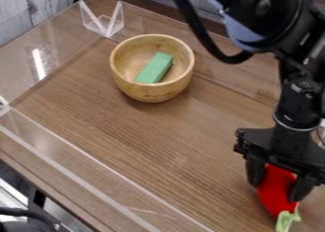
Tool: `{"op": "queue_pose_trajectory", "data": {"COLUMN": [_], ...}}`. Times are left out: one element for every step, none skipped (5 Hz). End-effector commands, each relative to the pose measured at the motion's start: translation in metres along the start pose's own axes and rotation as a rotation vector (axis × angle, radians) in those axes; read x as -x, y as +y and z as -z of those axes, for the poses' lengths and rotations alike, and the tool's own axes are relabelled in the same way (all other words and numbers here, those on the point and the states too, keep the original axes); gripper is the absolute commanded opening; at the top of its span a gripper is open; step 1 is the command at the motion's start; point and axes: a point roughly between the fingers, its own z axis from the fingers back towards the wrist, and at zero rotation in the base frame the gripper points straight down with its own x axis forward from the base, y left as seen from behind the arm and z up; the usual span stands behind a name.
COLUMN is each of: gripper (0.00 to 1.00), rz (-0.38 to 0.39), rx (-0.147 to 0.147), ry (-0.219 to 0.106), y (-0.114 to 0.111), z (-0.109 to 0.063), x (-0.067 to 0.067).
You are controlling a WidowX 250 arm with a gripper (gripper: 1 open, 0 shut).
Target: Move the red object to the right side of the table
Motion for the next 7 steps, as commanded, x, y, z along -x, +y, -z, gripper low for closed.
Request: {"op": "queue_pose_trajectory", "data": {"gripper": [1.0,0.0,1.0,1.0,1.0,1.0,1.0], "rz": [0.01,0.013,0.006,0.002,0.001,0.001,-0.003], "rx": [0.018,0.024,0.025,0.027,0.031,0.035,0.049], "ry": [-0.028,-0.031,-0.032,-0.035,-0.039,-0.044,-0.067], "y": [-0.003,-0.003,-0.003,-0.003,-0.004,-0.004,-0.003], "z": [-0.007,-0.007,-0.006,-0.006,-0.008,-0.009,-0.029], "x": [-0.001,0.0,0.0,0.0,0.0,0.001,0.0]}}
